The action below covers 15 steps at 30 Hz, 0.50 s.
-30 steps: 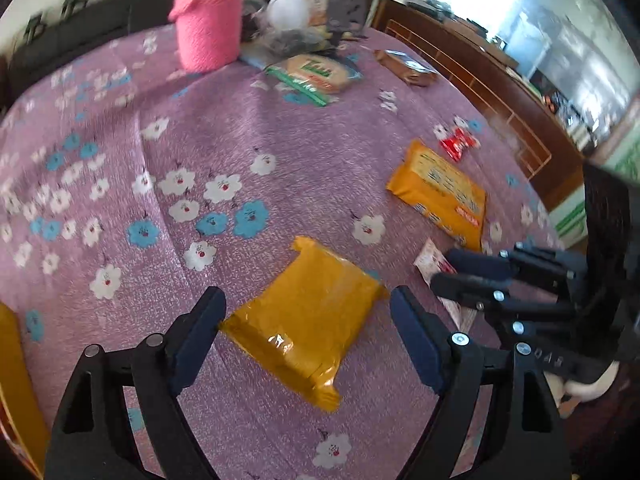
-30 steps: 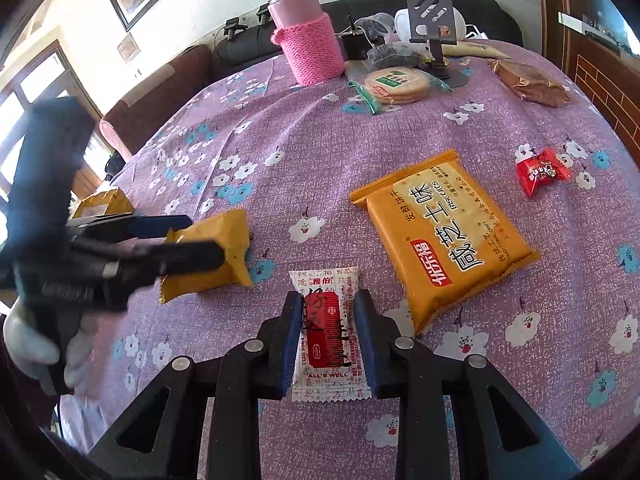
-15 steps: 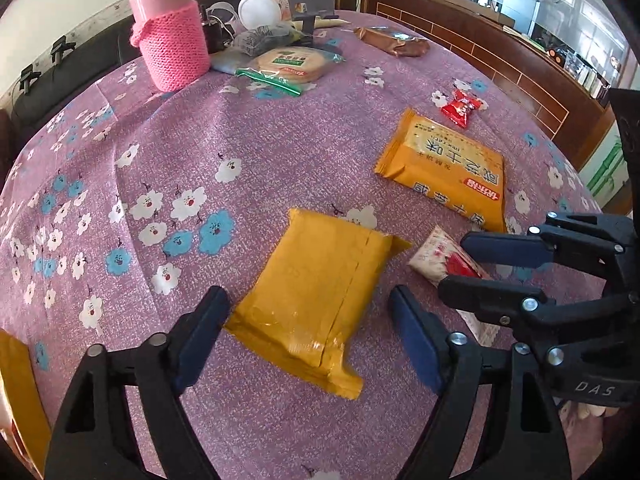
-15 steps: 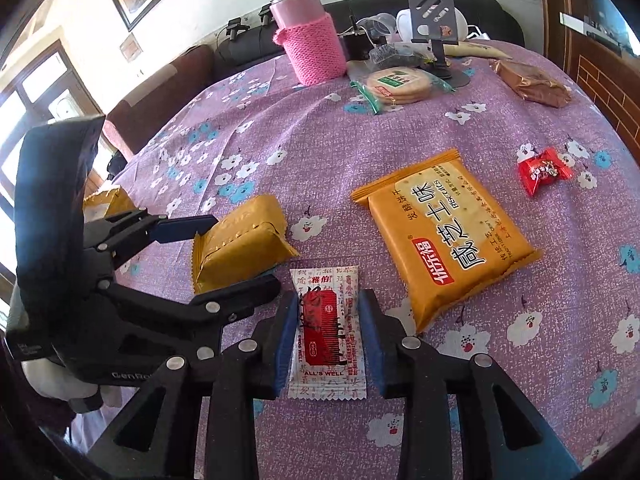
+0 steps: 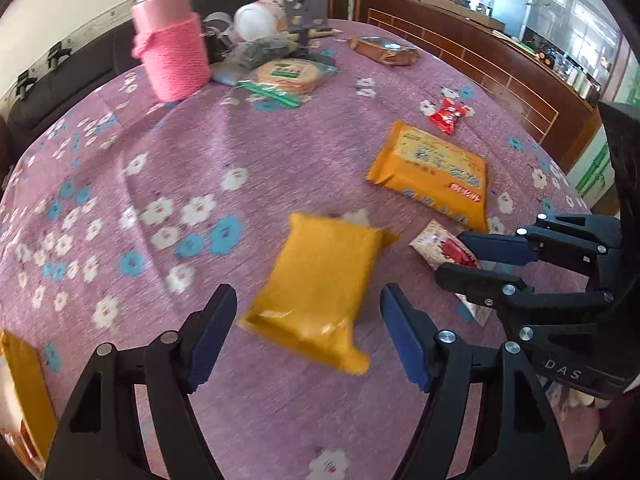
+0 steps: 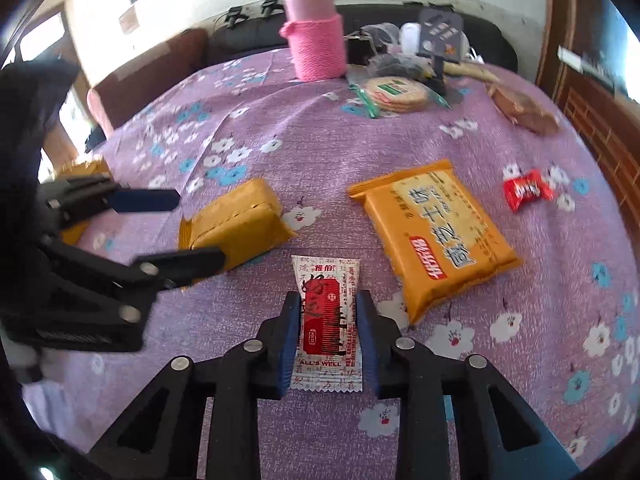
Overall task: Organize snacks
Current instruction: 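Grasp the red-and-white sachet with the right tool while the left tool grasps the yellow bread, then carry the yellow bread and sachet over the tray and release them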
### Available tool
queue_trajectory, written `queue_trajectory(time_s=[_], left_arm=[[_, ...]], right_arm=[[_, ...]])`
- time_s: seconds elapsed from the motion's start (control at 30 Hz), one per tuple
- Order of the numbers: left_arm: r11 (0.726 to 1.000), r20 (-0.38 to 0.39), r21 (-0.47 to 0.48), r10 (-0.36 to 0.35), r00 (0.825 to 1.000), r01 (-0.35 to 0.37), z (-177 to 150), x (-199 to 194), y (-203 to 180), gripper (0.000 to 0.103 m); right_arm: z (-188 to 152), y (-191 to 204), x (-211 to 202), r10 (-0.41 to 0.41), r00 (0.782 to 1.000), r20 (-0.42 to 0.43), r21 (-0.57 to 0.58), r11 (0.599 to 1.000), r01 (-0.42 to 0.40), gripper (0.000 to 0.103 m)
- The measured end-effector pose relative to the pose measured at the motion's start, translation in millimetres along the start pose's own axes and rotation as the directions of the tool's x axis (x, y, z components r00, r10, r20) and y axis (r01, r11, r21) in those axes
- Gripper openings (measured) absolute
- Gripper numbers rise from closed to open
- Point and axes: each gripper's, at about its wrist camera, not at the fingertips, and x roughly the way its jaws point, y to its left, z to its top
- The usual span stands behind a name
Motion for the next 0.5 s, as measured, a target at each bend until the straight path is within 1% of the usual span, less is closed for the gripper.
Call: queue_trajectory(time_s=[0.1, 0.13, 0.2, 0.27, 0.3, 0.33, 0.37, 0.43, 0.5], left_arm=[[0.999, -0.009, 0.048, 0.025, 1.000, -0.025, 8.2, 12.3, -13.4, 0.074], [0.998, -0.013, 0.054, 0.024, 1.000, -0.024, 10.3, 15.6, -15.0, 0.074], [0.999, -0.009, 0.042, 0.001, 1.000, -0.001, 11.8, 19.0, -13.2, 0.074], [1.000, -0.004, 0.024, -0.021, 1.000, 0.021, 11.4, 19.0, -9.2, 0.072], [0.999, -0.006, 0.030, -0.019, 1.000, 0.019, 11.2, 17.9, -8.4, 0.061], [1.000, -0.002, 0.021, -0.015, 1.000, 0.015, 10.8, 16.1, -7.1, 0.052], [1.000, 0.001, -0.003, -0.025, 1.000, 0.025, 9.8, 12.2, -3.7, 0.042], [0.999, 0.023, -0.038, -0.012, 1.000, 0.013, 4.0, 3.1, 1.1, 0.042], [0.997, 0.045, -0.070, -0.011, 0.999, 0.014, -5.7, -7.8, 6.3, 0.042]], right_arm=[[1.7, -11.4, -2.4, -0.005, 1.000, 0.007, 0.050, 0.999, 0.005, 0.026], [2.5, -15.1, -2.8, 0.010, 1.000, 0.008, 0.069, 0.998, -0.011, 0.026], [3.1, -19.9, -1.8, 0.029, 1.000, 0.003, 0.093, 0.995, -0.029, 0.026], [3.5, -20.6, -2.8, 0.022, 1.000, 0.008, 0.094, 0.995, -0.023, 0.026], [3.3, -20.9, -3.3, 0.020, 1.000, 0.009, 0.095, 0.995, -0.020, 0.026], [3.3, -21.3, -3.4, 0.021, 1.000, 0.010, 0.098, 0.995, -0.022, 0.026], [3.4, -21.6, -3.5, 0.022, 1.000, 0.012, 0.102, 0.995, -0.023, 0.026], [3.7, -21.3, -5.0, 0.028, 0.999, 0.023, 0.104, 0.994, -0.030, 0.026], [4.0, -17.9, -9.8, 0.037, 0.998, 0.054, 0.089, 0.995, -0.042, 0.026]])
